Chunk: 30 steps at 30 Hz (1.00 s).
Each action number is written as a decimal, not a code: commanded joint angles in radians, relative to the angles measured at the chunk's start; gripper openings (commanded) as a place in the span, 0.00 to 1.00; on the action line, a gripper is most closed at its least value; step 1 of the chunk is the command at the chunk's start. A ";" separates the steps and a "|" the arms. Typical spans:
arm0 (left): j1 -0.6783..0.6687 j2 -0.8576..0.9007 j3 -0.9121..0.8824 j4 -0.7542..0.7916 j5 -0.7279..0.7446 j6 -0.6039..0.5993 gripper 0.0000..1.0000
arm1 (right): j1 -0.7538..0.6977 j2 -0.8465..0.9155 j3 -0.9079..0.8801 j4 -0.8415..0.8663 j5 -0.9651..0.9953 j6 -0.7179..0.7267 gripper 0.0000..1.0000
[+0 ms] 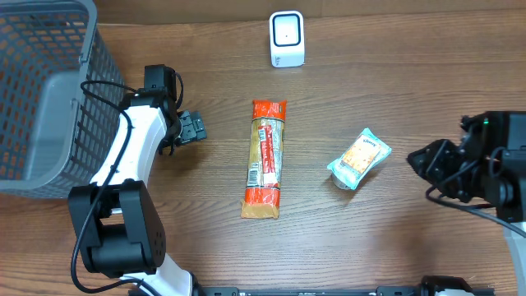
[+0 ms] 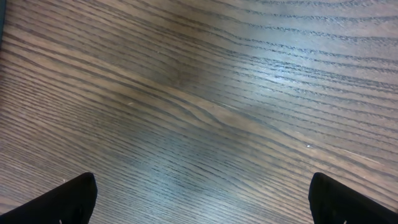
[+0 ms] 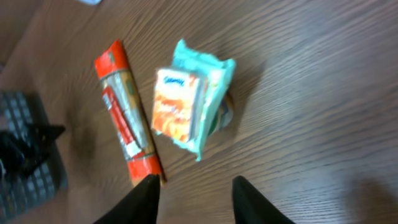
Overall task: Scan the item barcode
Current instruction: 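Move the right gripper over the pile of Kleenex, wipes and jar, then grasp the small orange Kleenex pack with the right gripper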
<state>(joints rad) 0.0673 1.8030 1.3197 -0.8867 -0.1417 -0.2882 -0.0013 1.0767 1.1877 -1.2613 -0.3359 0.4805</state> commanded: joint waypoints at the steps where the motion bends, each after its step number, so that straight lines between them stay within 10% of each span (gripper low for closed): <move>1: 0.005 -0.004 -0.003 0.001 0.012 0.004 1.00 | 0.086 0.008 -0.003 0.016 0.011 0.035 0.44; 12: 0.005 -0.004 -0.003 0.001 0.012 0.004 1.00 | 0.325 0.129 -0.003 0.041 0.197 0.260 0.62; 30: 0.005 -0.004 -0.003 0.001 0.012 0.004 1.00 | 0.398 0.321 -0.003 0.179 0.380 0.357 0.42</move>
<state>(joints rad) 0.0673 1.8030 1.3197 -0.8867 -0.1417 -0.2882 0.3962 1.3975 1.1870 -1.0966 0.0017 0.8127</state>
